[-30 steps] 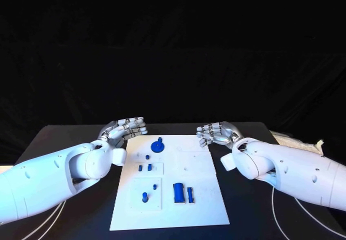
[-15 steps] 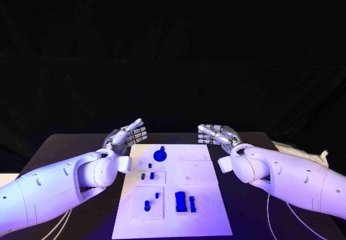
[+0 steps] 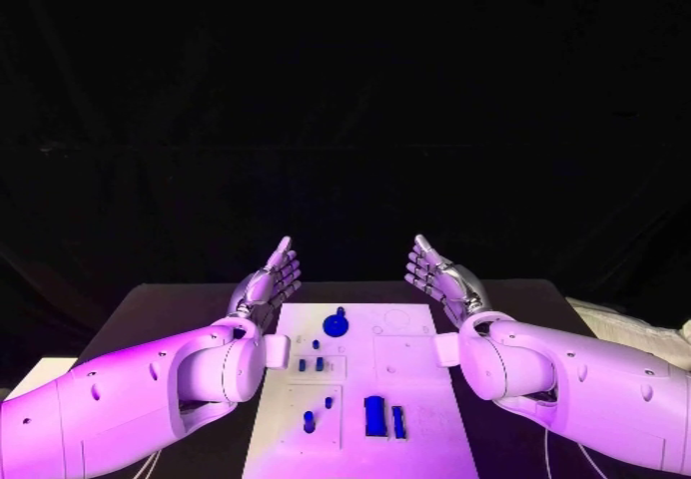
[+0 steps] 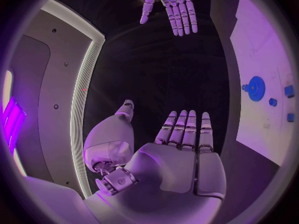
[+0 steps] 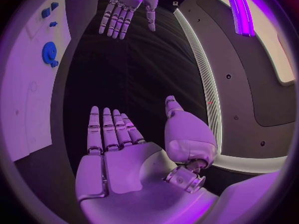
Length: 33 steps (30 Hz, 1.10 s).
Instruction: Assemble the parts on the task board
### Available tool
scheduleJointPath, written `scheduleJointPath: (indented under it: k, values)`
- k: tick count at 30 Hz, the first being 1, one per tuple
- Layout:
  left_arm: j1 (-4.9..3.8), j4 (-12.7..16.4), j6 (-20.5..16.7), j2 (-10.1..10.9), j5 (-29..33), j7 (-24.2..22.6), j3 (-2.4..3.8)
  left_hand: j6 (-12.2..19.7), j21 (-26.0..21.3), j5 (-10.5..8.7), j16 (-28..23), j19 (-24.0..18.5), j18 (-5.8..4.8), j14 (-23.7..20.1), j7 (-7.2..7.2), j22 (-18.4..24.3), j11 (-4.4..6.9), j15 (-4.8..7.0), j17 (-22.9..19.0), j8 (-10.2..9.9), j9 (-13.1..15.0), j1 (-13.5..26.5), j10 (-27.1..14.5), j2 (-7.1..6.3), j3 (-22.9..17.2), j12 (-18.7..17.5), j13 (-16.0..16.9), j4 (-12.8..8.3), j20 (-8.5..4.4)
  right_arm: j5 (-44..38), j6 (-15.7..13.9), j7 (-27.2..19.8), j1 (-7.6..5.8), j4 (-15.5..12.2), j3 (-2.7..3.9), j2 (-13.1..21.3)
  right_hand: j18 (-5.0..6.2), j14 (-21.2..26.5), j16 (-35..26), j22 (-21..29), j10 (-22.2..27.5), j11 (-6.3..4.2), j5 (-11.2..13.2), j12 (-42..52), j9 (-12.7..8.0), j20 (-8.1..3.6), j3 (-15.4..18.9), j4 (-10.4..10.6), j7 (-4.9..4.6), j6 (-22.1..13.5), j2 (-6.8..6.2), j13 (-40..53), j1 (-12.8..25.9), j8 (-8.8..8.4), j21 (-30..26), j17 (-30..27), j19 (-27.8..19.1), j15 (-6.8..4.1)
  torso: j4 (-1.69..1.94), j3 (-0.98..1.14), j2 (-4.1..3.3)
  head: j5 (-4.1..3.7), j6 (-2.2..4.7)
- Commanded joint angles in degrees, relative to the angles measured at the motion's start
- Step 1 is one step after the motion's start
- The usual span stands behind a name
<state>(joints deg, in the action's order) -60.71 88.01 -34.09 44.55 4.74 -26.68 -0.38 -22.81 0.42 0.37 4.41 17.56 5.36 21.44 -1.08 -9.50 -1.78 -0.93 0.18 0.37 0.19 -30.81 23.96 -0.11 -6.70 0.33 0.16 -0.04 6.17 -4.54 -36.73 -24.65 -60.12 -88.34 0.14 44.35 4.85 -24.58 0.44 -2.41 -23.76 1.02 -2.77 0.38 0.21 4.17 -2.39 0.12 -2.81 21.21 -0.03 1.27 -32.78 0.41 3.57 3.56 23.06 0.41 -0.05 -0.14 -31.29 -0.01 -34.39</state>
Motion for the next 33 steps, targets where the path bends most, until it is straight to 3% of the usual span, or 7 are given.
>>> scheduleJointPath:
  k: [1,2,5,13,29,30,33]
  values:
    - [0.34,1.3,-8.7,0.1,-4.2,-2.9,0.26,7.5,-0.4,-0.37,-4.4,-5.7,-5.36,-7.0,1.08,3.1,1.78,0.93,-0.2,-0.4,-0.2,10.1,-7.8,0.11,2.1,-0.3,-0.2,0.0,-2.01,4.3,-7.0,-4.9,-0.04,-1.3,-0.10,0.3,-4.85,8.1,-0.4,2.4,7.8,-1.02,2.8,-0.4,-0.2,-4.17,2.4,-0.1,2.81,-6.9,0.03,-1.3,10.7,-0.41,-3.6,-3.6,-7.4,-0.41,0.05,0.14,0.11,0.01,0.02]
    - [0.42,1.5,-9.2,0.1,-4.4,-3.0,0.30,8.1,-0.4,-0.37,-4.4,-6.2,-5.36,-7.6,1.08,3.4,1.78,0.93,-0.2,-0.4,-0.2,10.9,-8.5,0.11,2.3,-0.3,-0.2,0.0,-6.17,4.5,-7.2,-5.1,-0.04,-1.5,-0.13,0.3,-4.85,8.7,-0.4,2.4,8.4,-1.02,2.8,-0.4,-0.2,-4.17,2.4,-0.1,2.81,-7.5,0.03,-1.3,11.6,-0.41,-3.6,-3.6,-8.1,-0.41,0.05,0.14,0.11,0.01,0.02]
    - [0.55,1.9,-10.0,0.1,-4.7,-3.1,0.38,9.7,-0.4,-0.37,-4.4,-7.4,-5.36,-9.1,1.08,4.0,1.78,0.93,-0.2,-0.4,-0.2,13.0,-10.1,0.11,6.7,-0.3,-0.2,0.0,-6.17,4.5,-7.4,-5.1,-0.05,-1.6,-0.14,0.3,-4.85,10.4,-0.4,2.4,10.1,-1.02,2.8,-0.4,-0.2,-4.17,2.4,-0.1,2.81,-9.0,0.03,-1.3,13.9,-0.41,-3.6,-3.6,-9.8,-0.41,0.05,0.14,0.11,0.01,0.02]
    - [0.55,1.9,-10.0,0.1,-4.7,-3.1,0.38,13.5,-0.4,-0.37,-4.4,-10.2,-5.36,-12.6,1.08,9.5,1.78,0.93,-0.2,-0.4,-0.2,18.2,-14.1,0.11,6.7,-0.3,-0.2,0.0,-6.17,4.5,-7.4,-5.1,-0.05,-1.6,-0.14,0.3,-4.85,14.5,-0.4,2.4,14.0,-1.02,2.8,-0.4,-0.2,-4.17,2.4,-0.1,2.81,-12.5,0.03,-1.3,19.3,-0.41,-3.6,-3.6,-13.6,-0.41,0.05,0.14,0.11,0.01,0.02]
    - [0.55,1.9,-10.0,0.1,-4.7,-3.1,0.38,17.9,-0.4,-0.37,-4.4,-13.5,-5.36,-16.8,1.08,9.5,1.78,0.93,-0.2,-0.4,-0.2,24.2,-18.8,0.11,6.7,-0.3,-0.2,0.0,-6.17,4.5,-7.4,-5.1,-0.05,-1.6,-0.14,0.3,-4.85,19.3,-0.4,2.4,18.7,-1.02,2.8,-0.4,-0.2,-4.17,2.4,-0.1,2.81,-16.6,0.03,-1.3,25.8,-0.41,-3.6,-3.6,-18.0,-0.41,0.05,0.14,0.11,0.01,0.02]
    - [0.55,1.9,-10.0,0.1,-4.7,-3.1,0.38,18.0,-0.4,-0.37,-4.4,-17.6,-5.36,-16.9,1.08,9.5,1.78,0.93,-0.2,-0.4,-0.2,24.3,-19.0,0.11,6.7,-0.3,-0.2,0.0,-6.17,4.5,-7.4,-5.1,-0.05,-1.6,-0.14,0.3,-4.85,19.5,-0.4,2.4,18.9,-1.02,2.8,-0.4,-0.2,-4.17,2.4,-0.1,2.81,-16.8,0.03,-1.3,26.0,-0.41,-3.6,-3.6,-18.3,-0.41,0.05,0.14,0.11,0.01,0.02]
    - [0.55,1.9,-10.0,0.1,-4.7,-3.1,0.38,18.6,-0.4,-0.37,-4.4,-17.6,-5.36,-21.4,1.08,9.5,1.78,0.93,-0.2,-0.4,-0.2,25.1,-19.6,0.11,6.7,-0.3,-0.2,0.0,-6.17,4.5,-7.4,-5.1,-0.05,-1.6,-0.14,0.3,-4.85,24.6,-0.4,2.4,23.8,-1.02,2.8,-0.4,-0.2,-4.17,2.4,-0.1,2.81,-21.2,0.03,-1.3,32.8,-0.41,-3.6,-3.6,-23.1,-0.41,0.05,0.14,0.11,0.01,0.02]
